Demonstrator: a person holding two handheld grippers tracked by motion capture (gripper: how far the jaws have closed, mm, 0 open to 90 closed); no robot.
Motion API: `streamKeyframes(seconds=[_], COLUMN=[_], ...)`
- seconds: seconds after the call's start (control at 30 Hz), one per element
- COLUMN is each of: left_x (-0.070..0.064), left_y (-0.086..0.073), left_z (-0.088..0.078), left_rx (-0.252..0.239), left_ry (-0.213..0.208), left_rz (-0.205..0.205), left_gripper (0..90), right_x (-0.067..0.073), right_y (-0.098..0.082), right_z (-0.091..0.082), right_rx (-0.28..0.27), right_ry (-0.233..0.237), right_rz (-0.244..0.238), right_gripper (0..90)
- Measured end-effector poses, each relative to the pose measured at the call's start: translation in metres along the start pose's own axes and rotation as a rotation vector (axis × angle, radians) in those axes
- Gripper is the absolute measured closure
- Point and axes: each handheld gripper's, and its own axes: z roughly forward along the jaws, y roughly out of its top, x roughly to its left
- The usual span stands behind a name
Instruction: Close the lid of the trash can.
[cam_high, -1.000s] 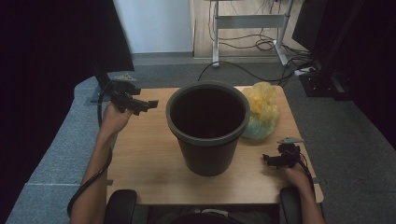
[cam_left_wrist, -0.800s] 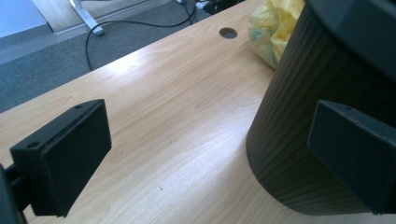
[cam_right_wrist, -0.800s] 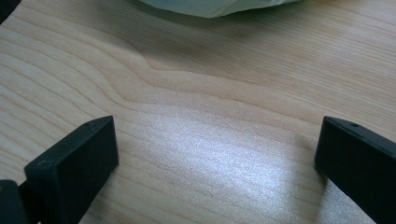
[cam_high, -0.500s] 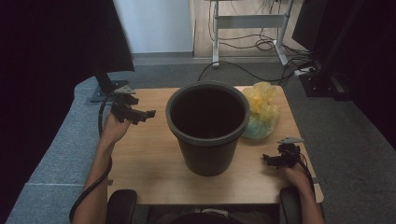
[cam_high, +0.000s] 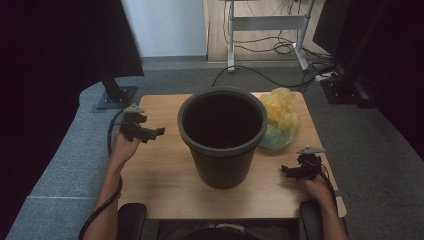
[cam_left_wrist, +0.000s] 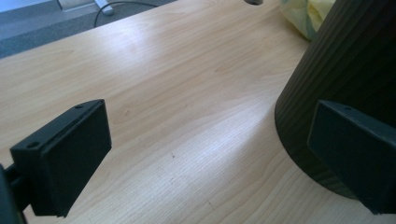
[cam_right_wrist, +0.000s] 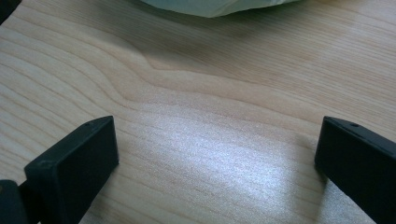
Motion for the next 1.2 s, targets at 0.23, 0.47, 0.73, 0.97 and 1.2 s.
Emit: streamKeyframes(seconds=[0.23, 0.47, 0.73, 0.97, 1.2], left_x=[0.005, 0.007, 0.007, 0.005, 0.001], left_y=[-0.019, -0.038, -0.057, -0.073, -0.087], left_z=[0.007, 0.016, 0.028, 0.042, 0.055], left_rx=[-0.005, -0.001, 0.022, 0.051, 0.089], left_ry=[-0.009, -0.014, -0.016, -0.005, 0.009], left_rz=[-0.026, -0.051, -0.080, -0.080, -0.072], left_gripper=[0.0, 0.0, 0.0, 0.0, 0.0], right_x=[0.000, 0.000, 0.000, 0.000, 0.001], right_y=[0.000, 0.000, 0.000, 0.000, 0.000], right_z=[0.000, 0.000, 0.000, 0.000, 0.000], right_rx=[0.000, 0.000, 0.000, 0.000, 0.000], right_ry=[0.000, 0.001, 0.002, 0.003, 0.004], right_rz=[0.000, 0.000, 0.000, -0.002, -0.002], right_gripper=[0.0, 0.0, 0.0, 0.0, 0.0])
